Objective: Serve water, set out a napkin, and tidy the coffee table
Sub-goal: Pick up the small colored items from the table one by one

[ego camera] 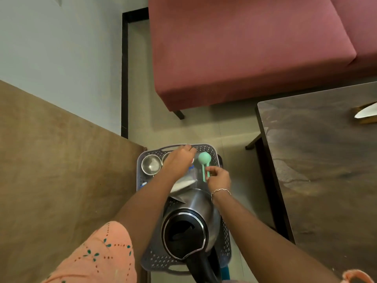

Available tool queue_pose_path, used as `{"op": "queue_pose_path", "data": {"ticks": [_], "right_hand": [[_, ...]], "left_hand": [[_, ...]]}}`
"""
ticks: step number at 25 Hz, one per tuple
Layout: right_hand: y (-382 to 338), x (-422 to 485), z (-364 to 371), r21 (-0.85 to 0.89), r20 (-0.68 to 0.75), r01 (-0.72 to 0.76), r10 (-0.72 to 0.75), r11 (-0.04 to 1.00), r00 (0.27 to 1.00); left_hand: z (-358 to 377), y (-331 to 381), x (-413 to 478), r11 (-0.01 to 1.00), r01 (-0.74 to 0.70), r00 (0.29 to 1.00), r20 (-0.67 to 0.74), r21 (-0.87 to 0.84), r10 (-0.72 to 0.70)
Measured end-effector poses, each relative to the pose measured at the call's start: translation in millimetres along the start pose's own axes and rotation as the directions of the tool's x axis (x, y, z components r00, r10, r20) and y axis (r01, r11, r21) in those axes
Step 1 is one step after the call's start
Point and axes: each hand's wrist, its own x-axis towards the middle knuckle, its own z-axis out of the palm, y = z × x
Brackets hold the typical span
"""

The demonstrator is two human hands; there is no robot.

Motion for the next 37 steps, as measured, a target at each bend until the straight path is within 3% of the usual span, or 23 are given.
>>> {"op": "queue_pose_path", "data": {"ticks": [5,12,18,22,25,29,37], "right_hand": [[4.6,8.4,7.8,-0.045,0.048,0.042,-0.039,0.998,0.998],[-2.2,8.3,5.8,-0.298,0.237,0.078,-0.006,0.951,0.972],[-11.6,0.4,-2.1,-0.263,0.27,0.081,-0.008,0.961,0.963],[-14.7,-12.1,-36.0,-0.274,0.305,0.252,-0.165,0.928,0.938],[-3.0,-28.0,-86.1,-0.359,0.256,0.446,-0.373,0.82,0.892],[28.9,-36.8,-172.6,-0.598,0.18,0.532,-0.547,0.599,0.818],[46.9,-32.5,-336.6,-0.742,0.271,0.582,-0.645,0.333,0.715]], "left_hand": [[3.2,-5.8,6.1,0.988,-0.063,0.998,0.025,0.144,0.06],[8.7,1.8,5.1,0.962,-0.092,0.996,0.043,0.257,0.083],[-13.3,4.7,-13.0,0.998,0.059,0.996,-0.064,0.018,-0.057],[-38.1,31.0,-40.5,0.949,0.233,0.958,-0.119,-0.21,-0.262],[-53.9,75.8,-66.4,0.914,0.248,0.931,-0.182,-0.321,-0.317],[-57.4,147.0,-90.7,0.934,0.178,0.942,-0.221,-0.308,-0.253],[-43.0,277.2,-115.2,0.94,0.217,0.949,-0.169,-0.262,-0.266]]}}
